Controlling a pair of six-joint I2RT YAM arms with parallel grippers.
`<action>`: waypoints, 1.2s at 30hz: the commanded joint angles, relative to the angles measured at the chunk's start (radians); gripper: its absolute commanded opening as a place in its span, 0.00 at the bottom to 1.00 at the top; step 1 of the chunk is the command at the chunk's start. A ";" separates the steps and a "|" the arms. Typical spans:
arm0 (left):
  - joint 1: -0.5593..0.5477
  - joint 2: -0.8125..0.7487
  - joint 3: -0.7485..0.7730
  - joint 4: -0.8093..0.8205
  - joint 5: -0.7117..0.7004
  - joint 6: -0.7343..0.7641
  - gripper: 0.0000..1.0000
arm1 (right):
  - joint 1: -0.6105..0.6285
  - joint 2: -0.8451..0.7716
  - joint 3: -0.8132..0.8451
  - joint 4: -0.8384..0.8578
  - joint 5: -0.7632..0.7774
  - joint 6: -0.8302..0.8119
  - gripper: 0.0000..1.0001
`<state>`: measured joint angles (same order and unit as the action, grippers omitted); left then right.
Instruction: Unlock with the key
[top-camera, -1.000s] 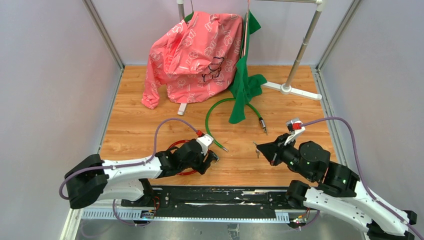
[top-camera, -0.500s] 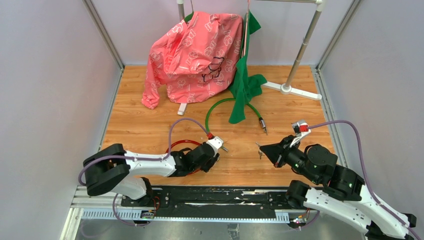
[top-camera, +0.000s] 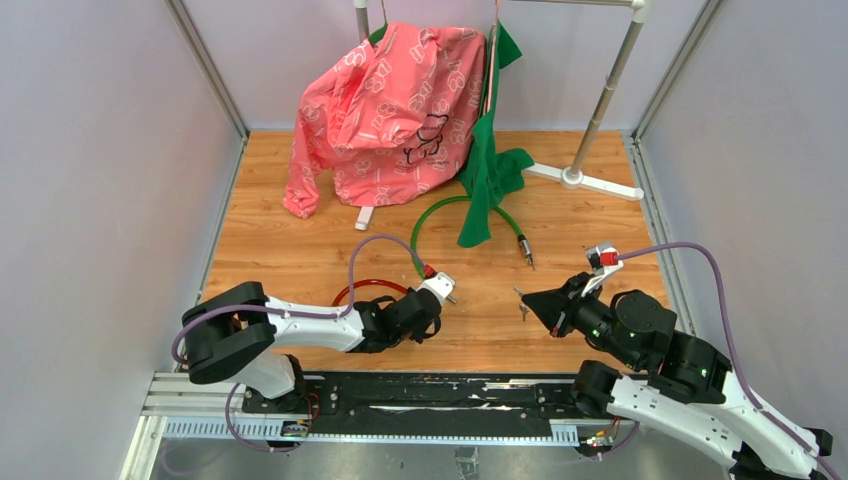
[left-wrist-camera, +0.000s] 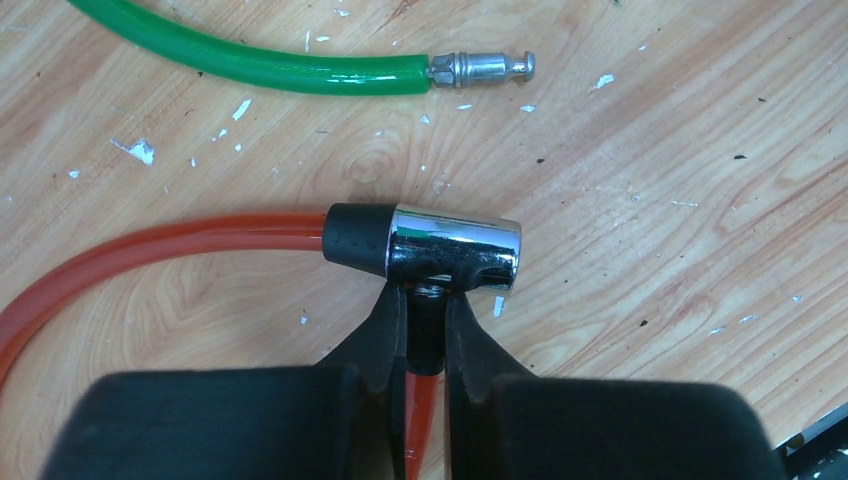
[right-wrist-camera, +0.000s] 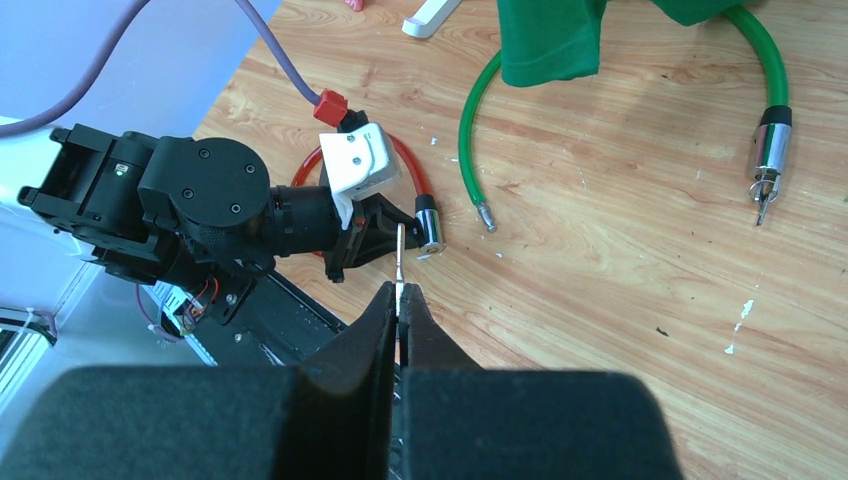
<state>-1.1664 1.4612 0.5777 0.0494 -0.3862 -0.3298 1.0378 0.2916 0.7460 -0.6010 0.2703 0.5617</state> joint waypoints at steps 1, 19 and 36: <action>-0.007 0.003 -0.006 -0.015 -0.019 -0.011 0.00 | -0.010 -0.001 0.002 -0.010 0.005 0.006 0.00; -0.007 -0.101 -0.118 0.113 0.028 0.011 0.00 | -0.010 0.214 -0.004 0.008 -0.163 0.006 0.00; -0.006 -0.288 -0.231 0.225 0.078 0.004 0.00 | -0.010 0.111 -0.245 0.186 -0.125 0.309 0.00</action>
<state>-1.1667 1.2541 0.3885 0.1799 -0.3218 -0.3229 1.0378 0.4267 0.5156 -0.4583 0.1310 0.7895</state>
